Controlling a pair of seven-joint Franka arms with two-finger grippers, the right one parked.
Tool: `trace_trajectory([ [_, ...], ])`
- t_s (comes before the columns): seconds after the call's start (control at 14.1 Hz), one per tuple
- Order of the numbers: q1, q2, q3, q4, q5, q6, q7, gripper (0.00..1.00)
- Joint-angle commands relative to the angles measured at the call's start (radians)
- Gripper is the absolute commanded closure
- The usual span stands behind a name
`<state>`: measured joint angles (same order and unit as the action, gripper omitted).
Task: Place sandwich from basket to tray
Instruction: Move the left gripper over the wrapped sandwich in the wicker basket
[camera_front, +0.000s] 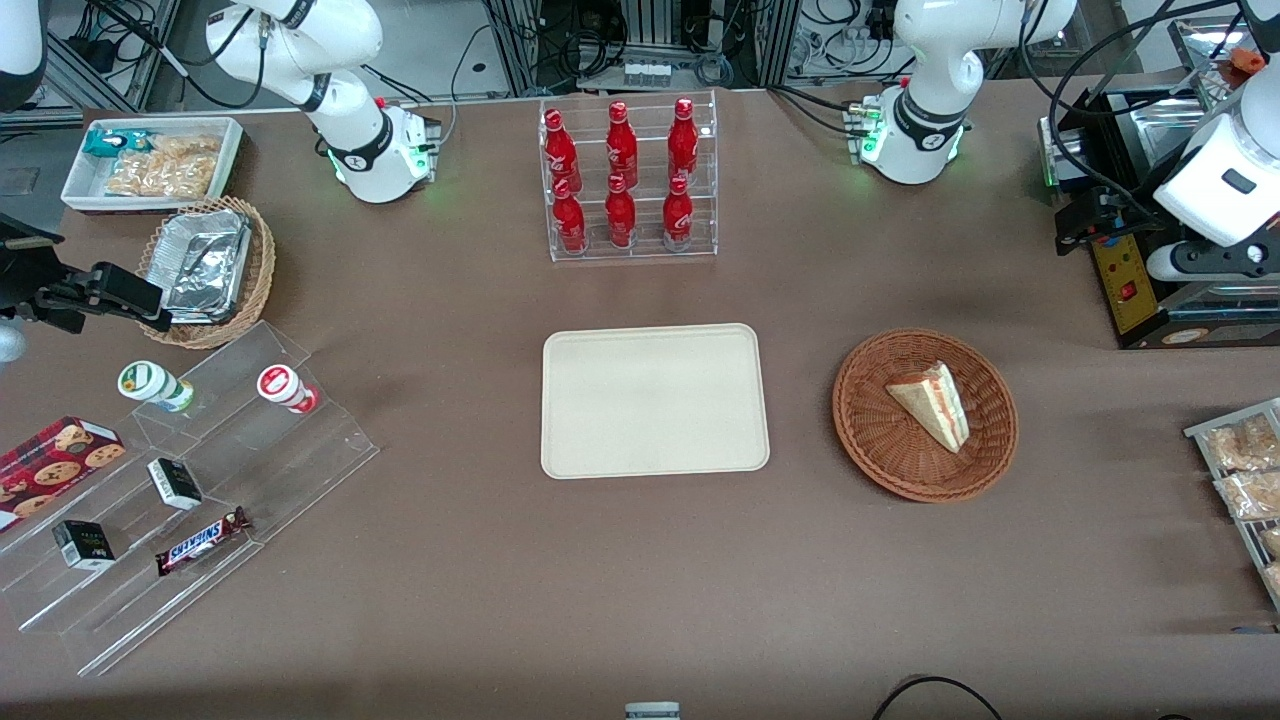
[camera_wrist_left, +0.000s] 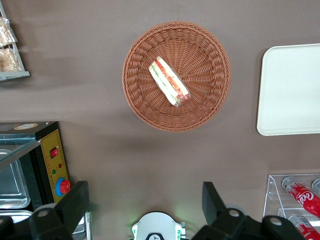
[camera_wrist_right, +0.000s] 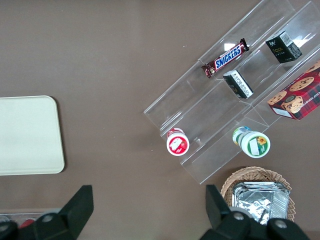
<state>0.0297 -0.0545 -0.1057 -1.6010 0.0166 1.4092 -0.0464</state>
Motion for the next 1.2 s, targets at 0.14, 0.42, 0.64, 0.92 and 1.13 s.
trace_trajectory([
  [0.14, -0.016, 0.022, 0.006, 0.007, -0.007, -0.030, 0.013, 0.00],
  [0.42, -0.014, 0.056, 0.006, -0.071, -0.006, 0.005, 0.006, 0.00],
  [0.64, -0.014, 0.056, 0.006, -0.189, -0.006, 0.130, 0.006, 0.00],
  [0.92, -0.017, 0.058, 0.006, -0.361, -0.004, 0.337, 0.002, 0.00],
  [1.13, -0.017, 0.062, 0.006, -0.509, -0.003, 0.560, -0.068, 0.00],
])
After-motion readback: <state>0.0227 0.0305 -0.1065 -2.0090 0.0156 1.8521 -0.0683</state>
